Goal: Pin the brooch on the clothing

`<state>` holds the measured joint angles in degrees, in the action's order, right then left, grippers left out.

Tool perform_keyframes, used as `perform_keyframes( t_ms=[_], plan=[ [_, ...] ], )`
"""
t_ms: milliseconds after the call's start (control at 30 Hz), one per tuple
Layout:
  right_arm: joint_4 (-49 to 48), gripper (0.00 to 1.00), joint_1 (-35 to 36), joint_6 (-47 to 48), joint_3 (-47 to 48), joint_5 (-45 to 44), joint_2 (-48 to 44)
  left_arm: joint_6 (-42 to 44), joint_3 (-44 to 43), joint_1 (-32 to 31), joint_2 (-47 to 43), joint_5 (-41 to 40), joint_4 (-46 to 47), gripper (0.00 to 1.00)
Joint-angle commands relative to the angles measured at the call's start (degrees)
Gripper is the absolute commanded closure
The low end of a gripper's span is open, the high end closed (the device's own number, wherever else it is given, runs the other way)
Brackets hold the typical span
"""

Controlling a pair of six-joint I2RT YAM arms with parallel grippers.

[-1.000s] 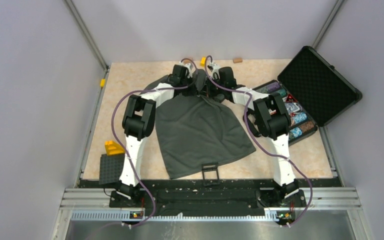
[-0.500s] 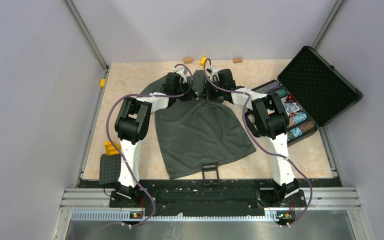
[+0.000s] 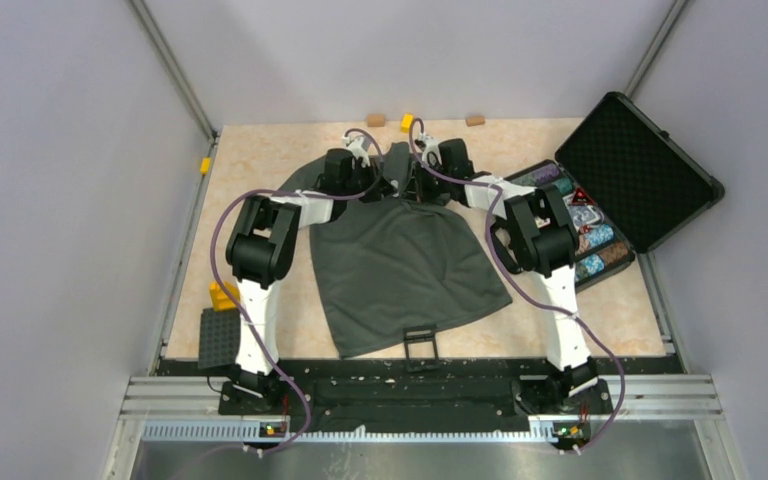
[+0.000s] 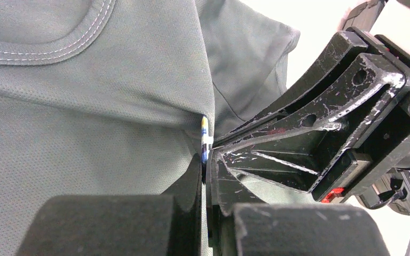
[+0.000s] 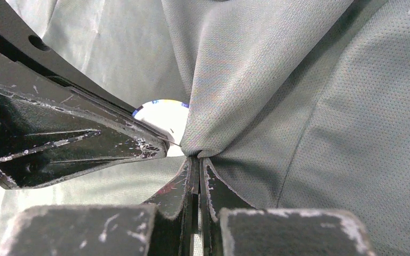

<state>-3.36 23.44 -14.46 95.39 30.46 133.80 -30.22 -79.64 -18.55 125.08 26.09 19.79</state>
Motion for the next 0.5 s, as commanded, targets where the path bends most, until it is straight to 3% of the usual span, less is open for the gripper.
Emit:
perform_keyframes(
  t_ms=[0, 300, 467],
  plan=[
    [3.20, 1.00, -0.37, 2.42, 2.25, 1.32, 0.85, 0.79, 0.36, -0.05, -4.37, 3.77, 7.47, 1.00],
    [-1.41, 0.99, -1.75, 1.98, -3.30, 2.50, -4.43, 5.32, 0.24, 0.69, -4.59, 11.23, 5.45, 1.00],
    [-6.37, 0.75, -5.07, 2.86, -11.07, 8.64, -11.55, 6.56, 0.85, 2.72, -5.99, 20.11, 2.79, 1.00]
  ],
)
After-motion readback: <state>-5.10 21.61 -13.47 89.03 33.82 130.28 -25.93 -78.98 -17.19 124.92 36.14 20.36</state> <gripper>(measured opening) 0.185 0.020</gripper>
